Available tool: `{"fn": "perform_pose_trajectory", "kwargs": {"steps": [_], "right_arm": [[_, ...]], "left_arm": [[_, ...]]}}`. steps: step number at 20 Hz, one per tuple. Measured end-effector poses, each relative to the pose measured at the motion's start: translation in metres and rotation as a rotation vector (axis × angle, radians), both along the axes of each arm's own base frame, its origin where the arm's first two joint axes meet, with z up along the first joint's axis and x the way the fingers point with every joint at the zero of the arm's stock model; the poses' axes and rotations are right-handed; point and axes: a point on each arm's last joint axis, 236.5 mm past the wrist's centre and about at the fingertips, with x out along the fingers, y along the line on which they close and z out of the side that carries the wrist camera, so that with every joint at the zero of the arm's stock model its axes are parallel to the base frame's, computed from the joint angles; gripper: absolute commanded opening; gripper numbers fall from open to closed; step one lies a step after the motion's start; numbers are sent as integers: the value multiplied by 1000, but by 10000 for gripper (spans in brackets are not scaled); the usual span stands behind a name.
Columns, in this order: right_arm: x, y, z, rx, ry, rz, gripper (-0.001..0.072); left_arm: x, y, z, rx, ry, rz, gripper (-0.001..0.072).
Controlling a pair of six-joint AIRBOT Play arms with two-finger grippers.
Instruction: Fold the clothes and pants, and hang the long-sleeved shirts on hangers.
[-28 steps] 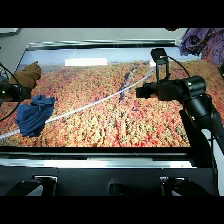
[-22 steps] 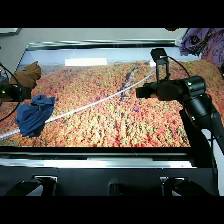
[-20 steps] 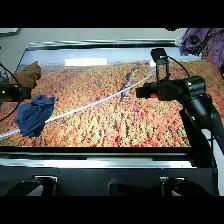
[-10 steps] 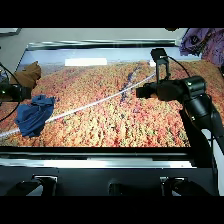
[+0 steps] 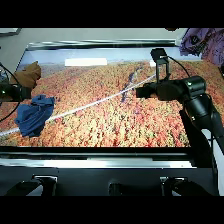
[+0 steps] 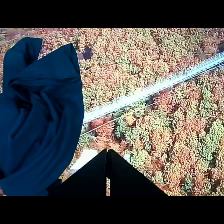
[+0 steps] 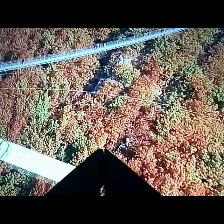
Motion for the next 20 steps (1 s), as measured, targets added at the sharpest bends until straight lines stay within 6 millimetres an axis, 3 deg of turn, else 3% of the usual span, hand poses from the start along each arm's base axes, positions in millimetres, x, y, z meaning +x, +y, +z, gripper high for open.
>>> {"fn": "perform_pose_trajectory", "kwargs": {"steps": [4, 5, 6, 7, 10, 16, 20], "right_arm": [[0, 0, 0, -2, -1, -1, 33], [0, -1, 0, -3, -1, 0, 33], [0, -1, 0, -3, -1, 0, 33], [0, 0, 0, -3, -1, 0, 33], [0, 0, 0, -3, -1, 0, 32], [-4, -2, -4, -11, 24, 1, 33], [-11, -4, -10, -25, 63, 3, 33]], "left_arm": [[0, 0, 0, 0, -1, 0, 20], [0, 0, 0, 0, -1, 0, 166], [0, 0, 0, -2, -1, 3, 638], [0, 0, 0, -9, -1, 14, 720], [-2, 9, -12, -50, 26, 114, 720], [-25, 84, -124, -81, 180, 404, 720], [-23, 126, -179, -121, 144, 531, 720]]}}
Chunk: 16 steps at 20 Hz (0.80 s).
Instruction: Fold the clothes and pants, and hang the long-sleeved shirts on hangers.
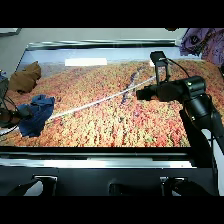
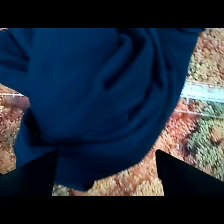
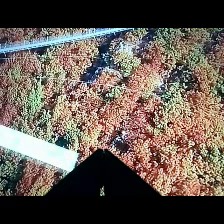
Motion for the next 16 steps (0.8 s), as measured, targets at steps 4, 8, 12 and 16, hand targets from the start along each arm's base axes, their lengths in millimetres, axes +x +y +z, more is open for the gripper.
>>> {"fn": "perform_pose_trajectory", "kwargs": {"steps": [4, 8, 12, 16], "right_arm": [[-6, -2, -5, -10, 32, 1, 54], [-22, -6, -11, -25, 100, -3, 92], [-40, -19, -9, -75, 143, -3, 182], [-59, -46, 0, -187, 155, 4, 379]], "left_arm": [[10, 14, -44, -27, 11, 41, 19], [18, -16, -59, -77, 42, -42, 14], [33, -121, -32, -230, 16, -252, 14], [24, -283, 12, -477, -55, -491, 14]]}}
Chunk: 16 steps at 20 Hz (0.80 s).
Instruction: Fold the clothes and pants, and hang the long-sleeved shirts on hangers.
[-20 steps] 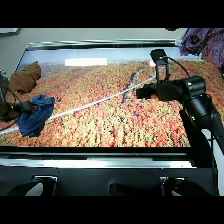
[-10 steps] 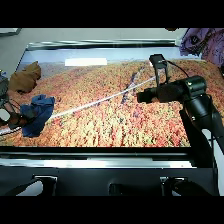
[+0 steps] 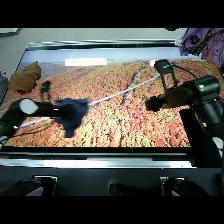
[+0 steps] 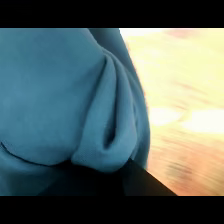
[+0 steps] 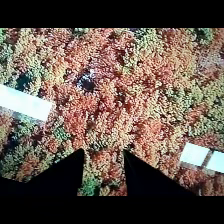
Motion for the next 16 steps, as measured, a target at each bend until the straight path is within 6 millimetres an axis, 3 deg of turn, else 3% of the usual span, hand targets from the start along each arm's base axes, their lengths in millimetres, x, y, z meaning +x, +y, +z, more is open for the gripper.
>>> {"fn": "perform_pose_trajectory", "kwargs": {"steps": [2, 4, 5, 7, 8, 11, 13, 16], "right_arm": [[-8, -14, 6, -52, 1, -7, 378], [-13, -24, 9, -87, 2, -11, 378], [-14, -27, 10, -97, 3, -14, 383], [-14, -31, 9, -114, -1, -13, 417], [-12, -31, 8, -120, -8, -10, 417], [0, -53, 8, -123, -40, -69, 448], [9, -83, -2, -40, -22, -197, 470], [14, -111, -43, 219, 83, -379, 490]], "left_arm": [[-14, -71, 13, -110, -16, -60, 14], [-31, -124, 7, -177, 9, -84, 29], [-39, -145, -2, -196, 33, -88, 122], [-49, -168, -21, -210, 85, -78, 398], [-49, -172, -25, -219, 100, -63, 459], [-38, -158, -15, -231, 95, -46, 673], [-24, -128, 5, -227, 60, -35, 672], [-7, -68, 33, -192, 6, 11, 668]]}}
